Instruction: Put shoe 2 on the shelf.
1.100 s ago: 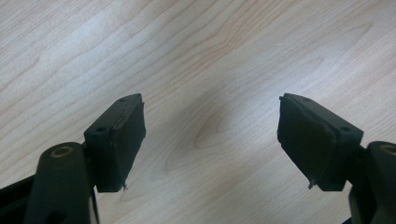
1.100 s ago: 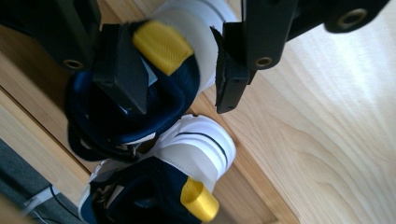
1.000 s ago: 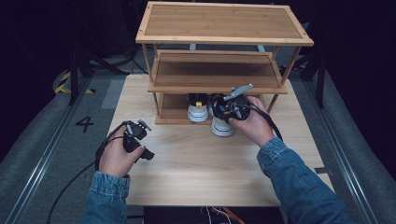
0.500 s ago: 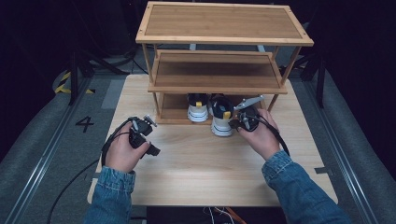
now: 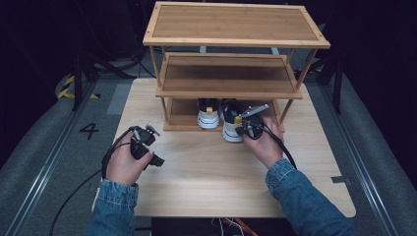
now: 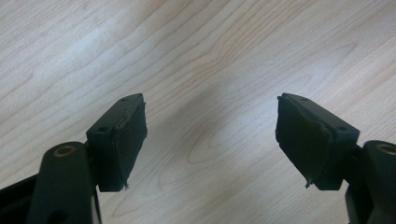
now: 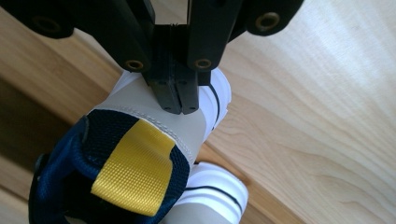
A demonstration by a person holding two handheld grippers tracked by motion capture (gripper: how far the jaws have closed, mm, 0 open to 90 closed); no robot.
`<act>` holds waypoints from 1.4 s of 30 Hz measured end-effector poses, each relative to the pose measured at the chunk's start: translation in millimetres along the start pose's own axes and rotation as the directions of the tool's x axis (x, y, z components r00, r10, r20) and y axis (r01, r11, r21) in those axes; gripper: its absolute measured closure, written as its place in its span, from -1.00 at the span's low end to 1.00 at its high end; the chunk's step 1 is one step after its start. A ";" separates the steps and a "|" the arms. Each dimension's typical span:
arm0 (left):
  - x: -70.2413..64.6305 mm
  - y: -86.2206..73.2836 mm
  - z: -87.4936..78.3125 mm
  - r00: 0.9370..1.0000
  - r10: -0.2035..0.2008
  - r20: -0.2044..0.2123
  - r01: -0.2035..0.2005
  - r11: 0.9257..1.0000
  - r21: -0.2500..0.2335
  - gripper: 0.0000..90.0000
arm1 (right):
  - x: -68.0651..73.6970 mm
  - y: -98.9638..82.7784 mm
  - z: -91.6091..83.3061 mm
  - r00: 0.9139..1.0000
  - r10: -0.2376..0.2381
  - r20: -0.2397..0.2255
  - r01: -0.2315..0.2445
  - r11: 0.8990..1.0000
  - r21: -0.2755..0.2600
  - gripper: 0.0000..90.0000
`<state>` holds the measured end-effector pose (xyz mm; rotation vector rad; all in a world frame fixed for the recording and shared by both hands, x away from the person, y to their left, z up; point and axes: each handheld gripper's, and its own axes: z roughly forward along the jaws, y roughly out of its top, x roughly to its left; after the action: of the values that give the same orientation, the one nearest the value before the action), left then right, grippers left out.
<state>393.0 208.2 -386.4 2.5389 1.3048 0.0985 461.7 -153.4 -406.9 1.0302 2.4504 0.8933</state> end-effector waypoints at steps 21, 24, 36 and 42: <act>7.8 -17.4 2.8 0.998 -0.060 0.016 0.061 0.998 -0.002 -0.44 | -10.9 4.8 38.3 0.999 0.001 0.050 0.004 0.995 -0.099 0.90; 7.7 -17.5 3.7 0.998 -0.058 0.016 0.058 0.998 0.002 -0.44 | -14.4 5.0 40.5 0.999 0.020 0.041 -0.015 0.994 -0.111 0.91; 7.4 -15.6 4.7 0.999 -0.048 0.016 0.048 0.999 0.006 -0.44 | -17.3 9.7 49.2 0.999 0.024 0.042 -0.019 0.994 -0.110 0.83; 7.5 -10.6 5.0 1.000 -0.029 0.004 0.029 1.000 -0.005 -0.43 | -15.0 10.2 36.1 0.999 0.019 0.027 -0.015 0.992 -0.125 0.64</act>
<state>390.0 218.9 -394.6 2.5131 1.3380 0.0908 495.9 -143.7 -426.2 1.0137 2.3329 1.0168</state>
